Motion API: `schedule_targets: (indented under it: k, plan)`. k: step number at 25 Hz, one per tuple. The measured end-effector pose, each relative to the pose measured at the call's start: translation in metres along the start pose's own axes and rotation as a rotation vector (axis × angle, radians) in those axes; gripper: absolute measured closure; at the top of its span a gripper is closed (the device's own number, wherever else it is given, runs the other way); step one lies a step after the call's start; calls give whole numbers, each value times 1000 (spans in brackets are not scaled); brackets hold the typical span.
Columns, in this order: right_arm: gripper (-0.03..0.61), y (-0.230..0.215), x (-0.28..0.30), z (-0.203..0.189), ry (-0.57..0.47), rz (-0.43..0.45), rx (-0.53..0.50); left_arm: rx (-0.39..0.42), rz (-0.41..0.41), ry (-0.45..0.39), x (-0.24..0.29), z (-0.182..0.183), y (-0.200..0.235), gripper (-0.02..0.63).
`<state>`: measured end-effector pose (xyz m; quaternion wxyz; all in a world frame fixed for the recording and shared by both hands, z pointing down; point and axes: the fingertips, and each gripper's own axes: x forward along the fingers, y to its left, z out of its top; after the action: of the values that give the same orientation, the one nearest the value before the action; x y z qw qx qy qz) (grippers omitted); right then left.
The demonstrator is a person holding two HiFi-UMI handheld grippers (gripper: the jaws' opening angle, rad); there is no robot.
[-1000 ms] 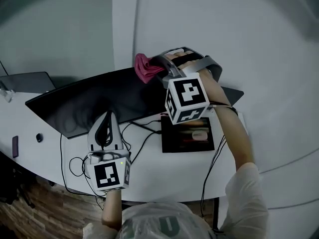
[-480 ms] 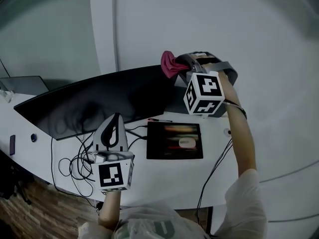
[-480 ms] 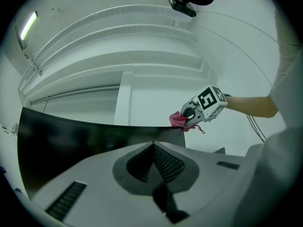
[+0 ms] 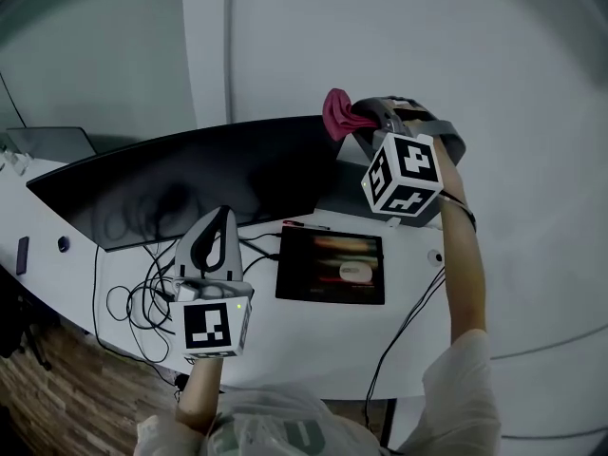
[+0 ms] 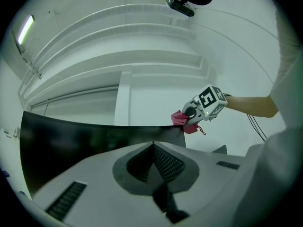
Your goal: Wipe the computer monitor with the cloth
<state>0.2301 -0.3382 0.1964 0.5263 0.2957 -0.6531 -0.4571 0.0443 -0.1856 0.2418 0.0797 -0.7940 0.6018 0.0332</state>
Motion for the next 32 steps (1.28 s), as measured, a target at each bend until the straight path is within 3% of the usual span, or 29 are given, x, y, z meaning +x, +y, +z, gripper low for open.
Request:
schedule_targets:
  k: [4,8,11,13,16,18,23,26,32]
  plan:
    - [525,-1,-4,-1,-51,-22,84,15,28,-12,-7,1,3,598]
    - [525,-10,-31,16,-162,-138,301,25,46,-21,-19,10,6,598]
    - [525,-14,-61,53,-312,-255,537,29,43,-53,-27,24,9,598]
    - [525,-14,-88,91,-465,-321,737,29,37,-78,-32,30,15,598]
    - [525,6,-125,143,-683,-358,1050,27,41,-103,-47,38,26,598]
    - [525,32,-140,171,-754,-372,1188,35,56,-106,-62,42,35,598]
    - [525,95,-151,224,-754,-445,1253,44,88,-87,-106,33,49,598]
    - [525,123,-146,254,-774,-359,1322,40,88,-73,-123,18,52,598]
    - [525,140,-147,275,-746,-289,1299,38,93,-67,-135,12,55,598]
